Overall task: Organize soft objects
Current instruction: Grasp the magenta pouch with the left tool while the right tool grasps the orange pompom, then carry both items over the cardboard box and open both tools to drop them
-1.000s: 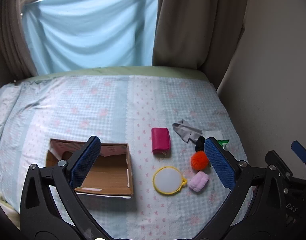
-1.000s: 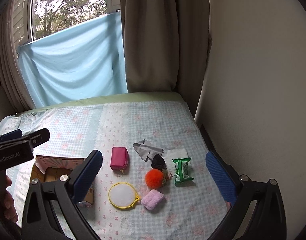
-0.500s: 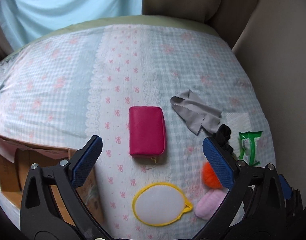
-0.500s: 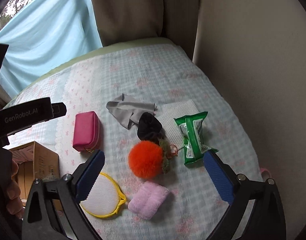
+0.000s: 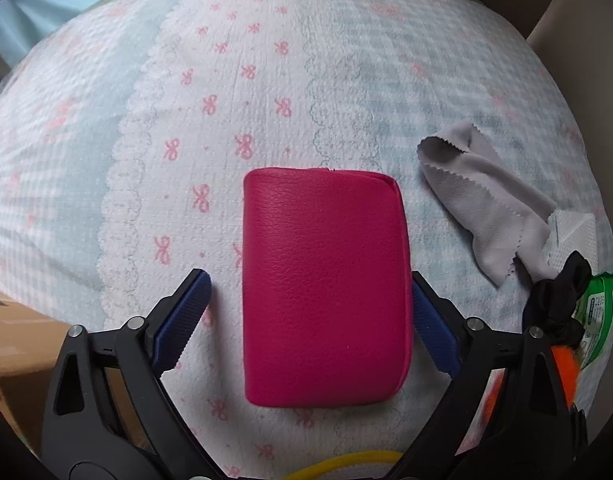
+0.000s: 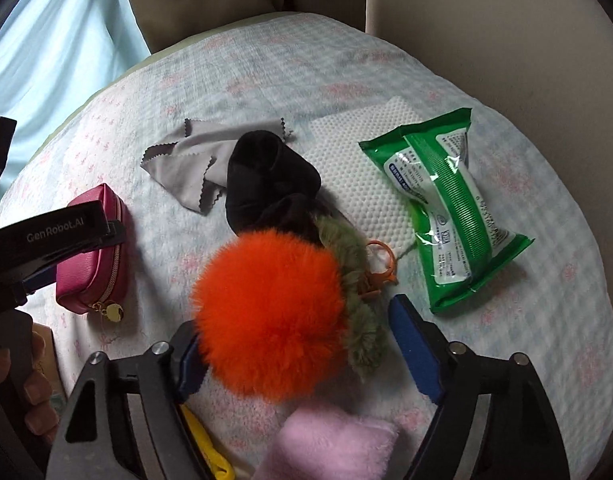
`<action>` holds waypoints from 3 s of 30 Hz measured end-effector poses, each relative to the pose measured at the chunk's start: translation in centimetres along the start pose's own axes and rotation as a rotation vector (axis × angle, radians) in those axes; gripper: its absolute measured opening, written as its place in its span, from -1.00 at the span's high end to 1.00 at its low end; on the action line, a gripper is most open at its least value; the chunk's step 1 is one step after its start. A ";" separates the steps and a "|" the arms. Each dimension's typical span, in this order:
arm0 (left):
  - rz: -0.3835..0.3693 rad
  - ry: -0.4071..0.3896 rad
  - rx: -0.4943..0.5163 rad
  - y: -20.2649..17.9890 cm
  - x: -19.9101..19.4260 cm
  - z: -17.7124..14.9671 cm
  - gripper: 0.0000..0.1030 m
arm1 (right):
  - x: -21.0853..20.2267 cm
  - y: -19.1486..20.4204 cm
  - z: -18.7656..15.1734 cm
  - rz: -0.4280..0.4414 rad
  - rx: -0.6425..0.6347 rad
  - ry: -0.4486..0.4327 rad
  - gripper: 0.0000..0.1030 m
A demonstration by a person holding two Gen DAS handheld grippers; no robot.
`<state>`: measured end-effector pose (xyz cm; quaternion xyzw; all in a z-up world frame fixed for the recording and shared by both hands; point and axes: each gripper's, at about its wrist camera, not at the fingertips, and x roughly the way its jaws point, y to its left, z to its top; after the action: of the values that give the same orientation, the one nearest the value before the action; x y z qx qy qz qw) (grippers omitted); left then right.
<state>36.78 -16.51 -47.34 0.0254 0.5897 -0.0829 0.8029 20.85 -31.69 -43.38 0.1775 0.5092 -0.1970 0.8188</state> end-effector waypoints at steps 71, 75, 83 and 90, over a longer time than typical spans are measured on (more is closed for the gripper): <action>0.030 -0.179 0.003 33.0 -33.9 -11.3 0.20 | -30.1 30.8 -5.9 0.307 -0.412 -0.095 0.25; 0.021 -0.106 0.067 33.0 -30.1 -10.9 0.20 | -25.0 32.0 -6.7 0.294 -0.414 0.057 0.25; -0.015 0.086 0.111 33.0 -21.0 -9.3 0.20 | -15.1 34.2 -6.8 0.262 -0.390 0.339 0.25; -0.015 0.208 0.165 32.7 -14.3 -8.3 0.21 | -8.9 34.8 -7.0 0.239 -0.345 0.497 0.25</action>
<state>30.11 18.35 -38.17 0.0955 0.6610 -0.1340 0.7321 29.39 2.92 -35.10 0.1375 0.6949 0.0391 0.7047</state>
